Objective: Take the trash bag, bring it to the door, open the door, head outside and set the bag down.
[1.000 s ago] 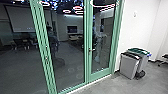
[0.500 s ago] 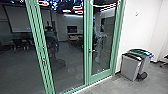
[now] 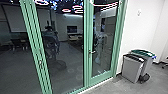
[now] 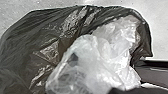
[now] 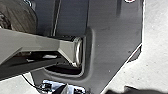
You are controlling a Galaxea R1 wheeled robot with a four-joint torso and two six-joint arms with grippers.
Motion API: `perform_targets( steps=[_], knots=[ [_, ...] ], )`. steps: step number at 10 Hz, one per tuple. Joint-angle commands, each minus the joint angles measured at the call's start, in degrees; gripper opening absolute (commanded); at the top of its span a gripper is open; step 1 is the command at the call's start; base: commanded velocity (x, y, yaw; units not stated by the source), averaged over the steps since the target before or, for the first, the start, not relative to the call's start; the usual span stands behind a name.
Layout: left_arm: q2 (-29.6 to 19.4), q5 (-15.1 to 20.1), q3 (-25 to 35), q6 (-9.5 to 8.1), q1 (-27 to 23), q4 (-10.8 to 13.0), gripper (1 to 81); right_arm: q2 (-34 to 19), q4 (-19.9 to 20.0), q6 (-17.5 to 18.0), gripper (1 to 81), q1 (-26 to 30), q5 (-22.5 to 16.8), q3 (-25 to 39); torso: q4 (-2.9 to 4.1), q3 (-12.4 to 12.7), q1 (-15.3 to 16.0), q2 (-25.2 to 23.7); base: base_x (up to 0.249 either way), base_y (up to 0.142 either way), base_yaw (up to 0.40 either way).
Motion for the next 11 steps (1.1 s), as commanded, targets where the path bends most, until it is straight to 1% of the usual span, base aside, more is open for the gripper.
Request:
perform_targets(
  steps=[1,2,4,11],
  knots=[
    [0.12,4.08,0.21,0.21,-3.85,-0.22,1.0,0.31,-0.20,-0.17,81.1,2.57,-3.06,0.20,0.00,0.00,0.00,0.00,0.160,0.000,0.000],
    [0.12,4.08,0.21,0.21,-3.85,-0.22,1.0,0.31,-0.20,-0.17,81.1,2.57,-3.06,0.20,0.00,0.00,0.00,0.00,0.159,0.000,0.000],
    [0.12,4.08,0.21,0.13,-3.94,-0.22,1.0,0.31,-0.20,-0.17,81.1,2.57,-3.06,0.20,0.00,0.00,0.00,-0.02,0.159,-0.071,0.000],
    [0.03,4.08,0.21,0.21,-3.85,-0.22,1.0,0.40,-0.28,-0.17,81.1,2.74,-3.06,0.20,0.00,0.00,0.00,-0.02,0.159,-0.087,0.000]
  ],
)
